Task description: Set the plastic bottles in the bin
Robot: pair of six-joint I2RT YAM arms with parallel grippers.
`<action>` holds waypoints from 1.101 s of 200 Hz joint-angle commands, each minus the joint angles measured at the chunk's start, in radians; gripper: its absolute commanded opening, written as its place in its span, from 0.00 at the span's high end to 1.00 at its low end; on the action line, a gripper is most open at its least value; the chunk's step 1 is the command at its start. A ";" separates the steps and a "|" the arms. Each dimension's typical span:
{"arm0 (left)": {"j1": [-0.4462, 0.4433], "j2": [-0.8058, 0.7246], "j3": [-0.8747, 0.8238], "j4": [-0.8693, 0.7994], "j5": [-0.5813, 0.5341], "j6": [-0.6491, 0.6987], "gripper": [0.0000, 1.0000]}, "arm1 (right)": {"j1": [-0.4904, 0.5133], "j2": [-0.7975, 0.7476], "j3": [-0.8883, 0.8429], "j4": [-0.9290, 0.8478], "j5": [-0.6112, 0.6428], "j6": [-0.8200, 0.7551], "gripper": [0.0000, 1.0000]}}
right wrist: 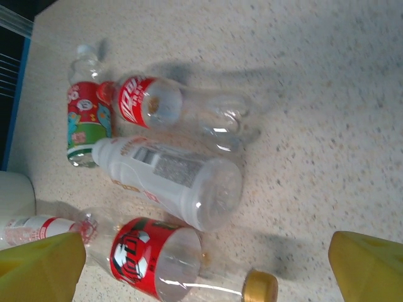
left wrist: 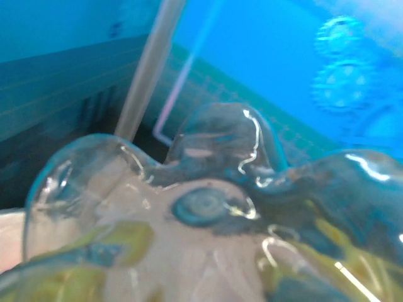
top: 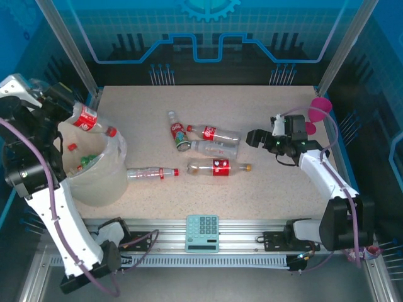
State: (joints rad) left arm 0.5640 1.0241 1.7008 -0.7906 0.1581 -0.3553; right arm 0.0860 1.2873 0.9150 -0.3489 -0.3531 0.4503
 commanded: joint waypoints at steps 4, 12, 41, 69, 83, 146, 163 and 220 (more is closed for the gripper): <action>0.117 0.028 -0.038 -0.045 0.031 0.029 0.75 | 0.021 0.006 0.031 -0.008 -0.014 -0.032 0.00; 0.145 0.033 -0.050 -0.031 0.033 0.015 0.78 | 0.023 0.003 0.027 -0.006 -0.012 -0.034 0.01; 0.194 0.049 -0.105 0.026 0.029 -0.023 0.81 | 0.024 0.004 0.012 -0.011 0.006 -0.045 0.01; 0.226 0.050 -0.162 0.076 0.050 -0.071 0.82 | 0.023 0.015 0.017 -0.024 0.009 -0.058 0.01; 0.235 0.044 -0.178 0.096 0.050 -0.085 0.82 | 0.023 0.022 0.021 -0.024 0.008 -0.061 0.01; 0.363 0.003 -0.234 0.312 0.320 -0.281 0.79 | 0.024 0.040 0.022 -0.007 -0.004 -0.051 0.01; 0.366 0.008 -0.203 0.274 0.296 -0.254 0.78 | 0.026 0.047 0.023 -0.003 -0.007 -0.050 0.01; 0.367 -0.021 -0.210 0.130 -0.020 -0.048 0.78 | 0.025 0.071 0.033 -0.009 -0.010 -0.068 0.01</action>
State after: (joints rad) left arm 0.9211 1.0348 1.5093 -0.6254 0.2749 -0.4942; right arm 0.0982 1.3342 0.9268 -0.3573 -0.3492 0.4019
